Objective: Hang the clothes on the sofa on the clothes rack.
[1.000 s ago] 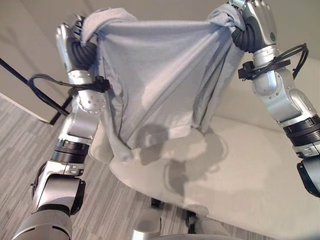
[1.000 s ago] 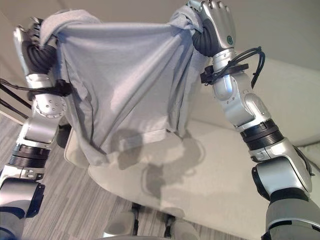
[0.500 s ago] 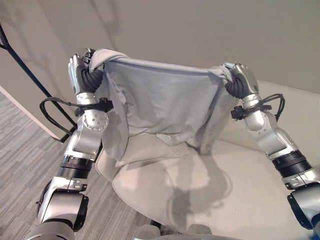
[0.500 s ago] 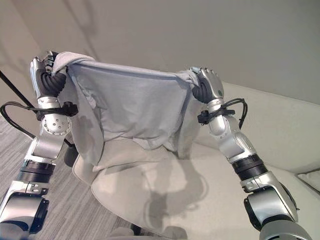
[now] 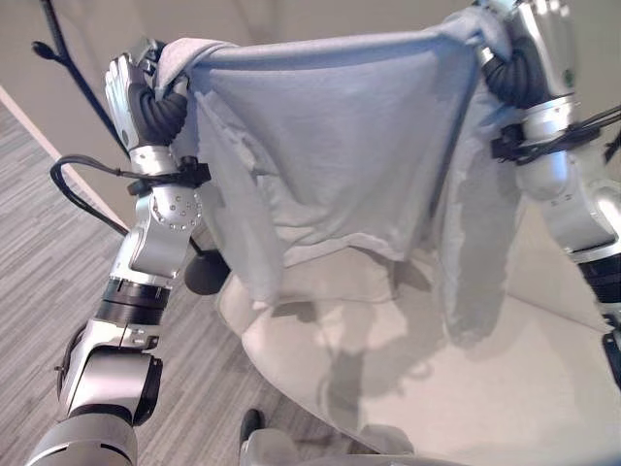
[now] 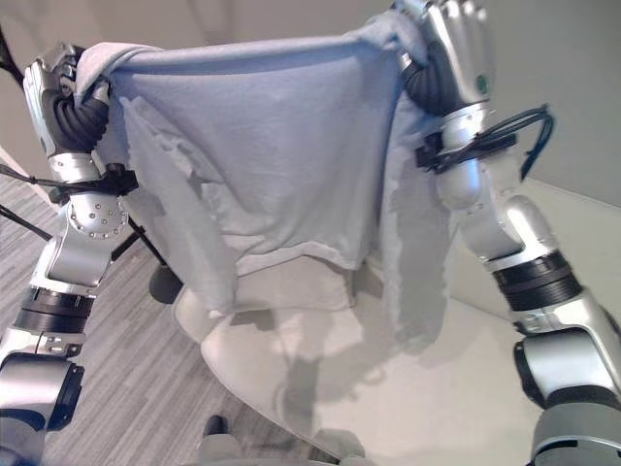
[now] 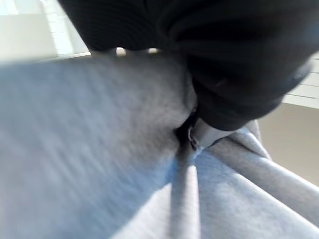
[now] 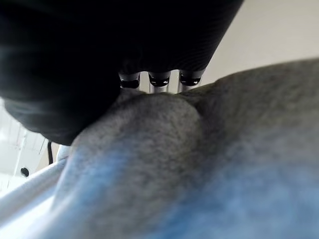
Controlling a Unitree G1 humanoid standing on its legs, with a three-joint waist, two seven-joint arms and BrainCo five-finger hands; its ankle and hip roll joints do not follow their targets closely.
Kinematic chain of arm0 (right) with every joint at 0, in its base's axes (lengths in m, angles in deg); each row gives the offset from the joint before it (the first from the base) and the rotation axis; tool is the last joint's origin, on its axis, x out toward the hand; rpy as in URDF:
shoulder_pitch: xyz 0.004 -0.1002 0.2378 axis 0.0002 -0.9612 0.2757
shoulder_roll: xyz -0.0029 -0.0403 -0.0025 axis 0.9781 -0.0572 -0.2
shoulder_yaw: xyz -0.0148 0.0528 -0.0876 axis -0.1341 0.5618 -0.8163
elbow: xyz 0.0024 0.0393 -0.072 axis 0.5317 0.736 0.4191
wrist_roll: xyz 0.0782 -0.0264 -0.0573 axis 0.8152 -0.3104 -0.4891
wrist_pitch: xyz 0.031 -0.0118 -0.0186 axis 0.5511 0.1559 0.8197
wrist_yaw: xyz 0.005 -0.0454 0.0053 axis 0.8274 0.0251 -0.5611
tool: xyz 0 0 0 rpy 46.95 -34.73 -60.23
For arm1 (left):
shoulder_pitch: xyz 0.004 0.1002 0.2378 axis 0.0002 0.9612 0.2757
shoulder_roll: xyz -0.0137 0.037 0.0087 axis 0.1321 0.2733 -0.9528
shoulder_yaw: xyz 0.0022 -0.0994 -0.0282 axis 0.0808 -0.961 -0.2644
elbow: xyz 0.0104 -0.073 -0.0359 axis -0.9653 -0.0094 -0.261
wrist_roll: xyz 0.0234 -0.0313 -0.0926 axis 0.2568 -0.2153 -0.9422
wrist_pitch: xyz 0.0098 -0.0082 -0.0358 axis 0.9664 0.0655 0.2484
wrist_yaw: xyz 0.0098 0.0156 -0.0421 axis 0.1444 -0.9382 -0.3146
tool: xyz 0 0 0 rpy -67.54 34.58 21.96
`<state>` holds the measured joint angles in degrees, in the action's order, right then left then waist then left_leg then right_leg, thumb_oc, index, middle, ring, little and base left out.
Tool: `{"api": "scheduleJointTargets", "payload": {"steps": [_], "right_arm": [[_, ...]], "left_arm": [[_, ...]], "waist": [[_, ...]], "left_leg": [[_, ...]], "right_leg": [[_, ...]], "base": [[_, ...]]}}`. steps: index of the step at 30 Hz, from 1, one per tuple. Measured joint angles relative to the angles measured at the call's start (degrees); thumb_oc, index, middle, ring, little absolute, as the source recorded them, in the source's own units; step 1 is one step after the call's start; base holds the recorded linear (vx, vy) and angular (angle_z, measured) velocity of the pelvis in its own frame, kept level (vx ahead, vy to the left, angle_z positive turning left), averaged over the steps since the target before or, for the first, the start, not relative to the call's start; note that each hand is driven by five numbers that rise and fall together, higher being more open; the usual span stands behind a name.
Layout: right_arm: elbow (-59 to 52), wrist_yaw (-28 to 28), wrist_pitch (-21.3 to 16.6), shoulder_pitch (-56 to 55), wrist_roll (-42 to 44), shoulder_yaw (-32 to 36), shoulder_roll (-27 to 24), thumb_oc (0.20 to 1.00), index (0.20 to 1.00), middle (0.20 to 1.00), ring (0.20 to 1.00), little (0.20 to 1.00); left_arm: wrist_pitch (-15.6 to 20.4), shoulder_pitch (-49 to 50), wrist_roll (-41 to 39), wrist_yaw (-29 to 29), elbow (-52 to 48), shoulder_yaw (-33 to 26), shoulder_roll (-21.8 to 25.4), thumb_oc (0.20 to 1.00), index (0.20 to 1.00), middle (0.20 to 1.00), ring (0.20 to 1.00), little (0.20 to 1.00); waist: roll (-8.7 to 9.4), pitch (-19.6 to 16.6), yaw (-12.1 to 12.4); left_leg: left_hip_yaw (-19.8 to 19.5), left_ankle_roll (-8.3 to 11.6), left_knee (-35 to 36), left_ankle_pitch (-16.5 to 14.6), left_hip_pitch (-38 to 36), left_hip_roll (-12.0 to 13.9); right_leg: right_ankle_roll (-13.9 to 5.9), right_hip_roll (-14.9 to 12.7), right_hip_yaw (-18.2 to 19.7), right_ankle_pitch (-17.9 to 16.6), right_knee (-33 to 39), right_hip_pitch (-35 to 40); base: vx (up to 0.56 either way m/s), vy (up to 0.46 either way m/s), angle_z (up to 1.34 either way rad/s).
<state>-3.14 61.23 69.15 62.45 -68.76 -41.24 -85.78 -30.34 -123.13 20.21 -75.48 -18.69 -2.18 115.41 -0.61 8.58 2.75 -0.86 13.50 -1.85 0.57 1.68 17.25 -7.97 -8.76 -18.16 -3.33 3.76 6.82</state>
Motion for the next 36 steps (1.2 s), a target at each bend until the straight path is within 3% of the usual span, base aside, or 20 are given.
{"api": "scheduleJointTargets", "payload": {"steps": [2, 4, 5, 8, 10, 11, 12, 13, 14, 15, 16, 17, 22, 27, 28, 29, 31, 34, 35, 36], "right_arm": [[-2.19, 0.22, 0.63, -1.88, -0.85, 1.26, 0.90, 0.200, 0.200, 0.200, 0.200, 0.200], [-2.42, 0.38, 0.55, -2.46, -1.70, 1.53, 1.19, 0.200, 0.200, 0.200, 0.200, 0.200], [-2.23, 0.51, 0.55, -2.15, -1.85, 1.98, 2.69, 0.200, 0.200, 0.200, 0.200, 0.200], [0.82, 1.51, 2.01, 1.18, -1.83, 0.99, 2.49, 0.200, 0.200, 0.200, 0.200, 0.200], [2.13, 1.55, 1.88, 2.35, -1.77, 0.54, 1.14, 0.200, 0.200, 0.200, 0.200, 0.200], [3.01, 1.55, 1.84, 3.30, -1.64, 0.44, -0.15, 0.200, 0.200, 0.200, 0.200, 0.200], [3.35, 1.55, 1.84, 3.72, -1.62, 0.40, -1.36, 0.200, 0.200, 0.200, 0.200, 0.200], [3.25, 1.55, 1.84, 3.92, -1.62, 0.42, -1.95, 0.200, 0.200, 0.200, 0.200, 0.200], [3.22, 1.73, 1.53, 4.98, -1.59, 0.32, -3.02, 0.200, 0.200, 0.200, 0.200, 0.200], [2.95, 1.80, 1.44, 5.08, -1.60, 0.18, -4.47, 0.200, 0.200, 0.200, 0.200, 0.200], [2.75, 1.74, 1.37, 5.47, -1.62, 0.15, -5.03, 0.200, 0.200, 0.200, 0.200, 0.200], [2.55, 1.92, 1.37, 5.70, -1.60, 0.54, -5.04, 0.200, 0.200, 0.200, 0.200, 0.200], [2.26, 2.13, 1.42, 5.76, -1.60, 0.63, -4.92, 0.200, 0.200, 0.200, 0.200, 0.200], [4.43, 2.28, 1.47, 5.49, -0.59, 1.94, -6.34, 0.200, 0.200, 0.200, 0.200, 0.200], [4.26, 2.30, 1.46, 5.51, -0.53, 1.65, -6.33, 0.200, 0.200, 0.200, 0.200, 0.200], [3.80, 2.33, 1.53, 5.32, -0.48, 1.37, -6.28, 0.200, 0.200, 0.200, 0.200, 0.200], [2.59, 2.35, 1.50, 5.10, -0.46, 1.44, -6.42, 0.200, 0.200, 0.200, 0.200, 0.200], [2.68, 2.76, 2.00, 3.81, -0.37, 2.06, -7.25, 0.200, 0.200, 0.200, 0.200, 0.200], [-0.15, 2.42, 1.77, -0.71, -0.40, 7.66, -9.80, 0.200, 0.200, 0.200, 0.200, 0.200], [-0.21, 3.48, 1.77, -4.29, -0.39, 11.01, -6.34, 0.200, 0.200, 0.200, 0.200, 0.200]], "left_arm": [[-0.28, -1.92, -0.02, -0.10, 0.11, 0.19, 0.76, 0.200, 0.200, 0.200, 0.200, 0.200], [-0.99, -3.51, -0.01, -0.28, 0.76, 1.76, 0.92, 0.200, 0.200, 0.200, 0.200, 0.200], [-0.98, -3.57, -0.01, -0.81, 0.78, 1.53, 1.31, 0.200, 0.200, 0.200, 0.200, 0.200], [-1.91, -9.47, 0.16, -0.74, 1.66, 4.74, 6.71, 0.200, 0.200, 0.200, 0.200, 0.200], [-1.91, -10.79, 0.17, -0.70, 1.31, 5.04, 6.75, 0.200, 0.200, 0.200, 0.200, 0.200], [-1.88, -12.14, 0.15, -0.66, 1.31, 5.47, 6.78, 0.200, 0.200, 0.200, 0.200, 0.200], [-1.82, -13.15, 0.15, -0.64, 1.31, 5.85, 6.86, 0.200, 0.200, 0.200, 0.200, 0.200], [-1.81, -13.43, 0.14, -0.71, 1.22, 5.99, 7.13, 0.200, 0.200, 0.200, 0.200, 0.200], [-1.71, -13.85, 0.03, -0.60, 1.46, 6.19, 7.70, 0.200, 0.200, 0.200, 0.200, 0.200], [-1.72, -14.35, 0.02, -0.53, 1.56, 6.60, 7.77, 0.200, 0.200, 0.200, 0.200, 0.200], [-1.62, -13.85, 0.05, -0.40, 1.28, 6.38, 8.05, 0.200, 0.200, 0.200, 0.200, 0.200], [-1.39, -13.15, 0.08, -0.17, 1.12, 6.02, 8.31, 0.200, 0.200, 0.200, 0.200, 0.200], [-0.76, -12.15, 0.32, 0.59, -0.71, 4.40, 7.73, 0.200, 0.200, 0.200, 0.200, 0.200], [-0.18, -11.67, 0.61, 1.33, -0.64, 5.43, 4.96, 0.200, 0.200, 0.200, 0.200, 0.200], [0.06, -11.77, 0.60, 1.30, -0.59, 5.40, 5.42, 0.200, 0.200, 0.200, 0.200, 0.200], [0.36, -11.92, 0.58, 1.29, -0.40, 5.45, 6.46, 0.200, 0.200, 0.200, 0.200, 0.200], [0.53, -13.40, 0.57, 1.29, 0.34, 5.53, 8.31, 0.200, 0.200, 0.200, 0.200, 0.200], [0.50, -16.87, 0.46, 0.95, 2.60, 9.96, 8.05, 0.200, 0.200, 0.200, 0.200, 0.200], [0.58, -16.76, 0.46, 1.06, 4.09, 12.09, 5.92, 0.200, 0.200, 0.200, 0.200, 0.200], [0.58, -15.71, 0.48, 1.56, 4.20, 11.46, 5.51, 0.200, 0.200, 0.200, 0.200, 0.200]], "waist": [[4.78, -0.09, -0.81], [6.50, -0.29, -1.07], [6.93, -0.21, 0.18], [7.16, 0.21, 1.79], [7.14, 0.23, 2.06], [6.73, 0.50, 2.29], [6.62, 0.57, 2.77], [6.86, 0.41, 3.39], [6.95, 0.43, 4.29], [6.98, 0.41, 4.18], [7.52, 0.28, 4.63], [7.21, 0.20, 4.82], [6.92, 0.06, 3.75], [5.64, 0.31, 2.06], [6.04, 0.43, 2.12], [7.39, 0.88, 1.91], [9.45, 1.90, -0.23], [9.20, 1.82, -1.16], [5.50, 1.55, -0.79], [7.74, 1.30, -2.51]], "left_leg": [[-0.08, -3.25, 1.40, 1.92, 0.81, -6.14], [0.23, -5.31, 2.98, 3.22, 1.42, -10.19], [1.44, -5.80, 1.78, 3.34, 2.42, -10.78], [4.28, -9.54, 1.11, 3.07, 5.40, -13.25], [4.47, -11.41, 1.04, 3.06, 5.12, -14.59], [4.16, -12.05, 1.35, 3.07, 4.87, -13.99], [3.93, -12.34, 2.13, 3.37, 4.21, -13.56], [3.75, -12.23, 2.40, 3.47, 3.62, -13.48], [4.20, -12.23, 2.71, 3.48, 2.86, -13.50], [3.36, -11.96, 3.00, 3.70, 2.70, -13.47], [3.22, -11.63, 3.28, 3.90, 2.26, -14.30], [3.21, -11.28, 3.89, 4.17, 1.85, -14.32], [2.71, -11.04, 4.74, 4.74, 1.85, -14.41], [-0.23, -11.17, 3.46, 5.61, 3.30, -16.13], [-0.14, -10.40, 2.31, 4.88, 4.32, -16.34], [1.53, -10.70, -1.20, 0.77, 6.61, -15.67], [2.08, -6.61, -7.66, -1.02, 10.88, -6.84], [-1.95, -0.99, 0.29, 2.34, 11.11, 5.53], [-1.56, -1.24, 1.42, 5.75, 9.15, 2.86], [-0.77, -0.41, 1.85, 7.64, 8.30, -1.52]], "right_leg": [[-0.10, -5.75, 0.24, -1.20, -1.21, -2.47], [-0.08, -8.16, 1.28, -4.13, -2.35, -4.42], [-1.78, -9.13, 2.11, -6.13, -3.63, -6.61], [-2.88, -11.61, 2.21, -12.35, -5.77, -11.06], [-5.55, -10.37, 4.36, -8.17, -9.36, -11.46], [-8.01, -8.06, 6.67, -1.49, -13.28, -11.71], [-7.33, -4.85, 8.37, 4.07, -17.16, -11.78], [-5.83, -3.16, 8.33, 6.56, -17.25, -11.61], [-6.49, 1.72, 10.82, 11.54, -17.34, -10.28], [-3.48, 5.33, 12.99, 13.56, -15.80, -9.24], [2.63, 5.96, 12.25, 12.04, -11.56, -7.38], [4.35, 6.67, 12.53, 9.80, -7.46, -4.82], [3.77, 6.89, 12.20, 7.76, -3.61, -2.97], [3.43, 4.12, 9.39, 7.71, -3.65, -1.22], [3.64, 3.25, 9.82, 7.59, -3.51, -1.52], [3.85, 2.08, 9.83, 7.62, -2.78, -1.45], [3.61, 0.59, 9.16, 7.28, -2.33, -1.73], [1.20, -0.42, 10.38, 6.23, -2.08, -1.78], [-2.30, -2.05, 10.19, 4.27, -1.90, -0.95], [-2.59, -5.71, 7.41, 4.54, -3.05, 0.07]], "base": [[-0.08, 0.314, 0.28], [-0.28, 0.465, 0.20], [-0.19, 0.442, -0.31], [-0.14, 0.351, -0.25], [-0.09, 0.278, 0.14], [-0.06, 0.170, 0.18], [-0.08, 0.153, 0.11], [-0.05, 0.149, -0.11], [-0.01, 0.076, 0.01], [0.03, 0.051, 0.06], [0.03, 0.064, 0.11], [0.04, 0.041, 0.00], [0.03, 0.076, 0.08], [0.00, 0.270, 0.52], [0.04, 0.262, 0.19], [0.08, 0.280, 0.12], [0.15, 0.314, 0.19], [0.29, 0.633, -0.02], [0.27, 0.722, 0.21], [0.19, 0.525, 0.32]]}}
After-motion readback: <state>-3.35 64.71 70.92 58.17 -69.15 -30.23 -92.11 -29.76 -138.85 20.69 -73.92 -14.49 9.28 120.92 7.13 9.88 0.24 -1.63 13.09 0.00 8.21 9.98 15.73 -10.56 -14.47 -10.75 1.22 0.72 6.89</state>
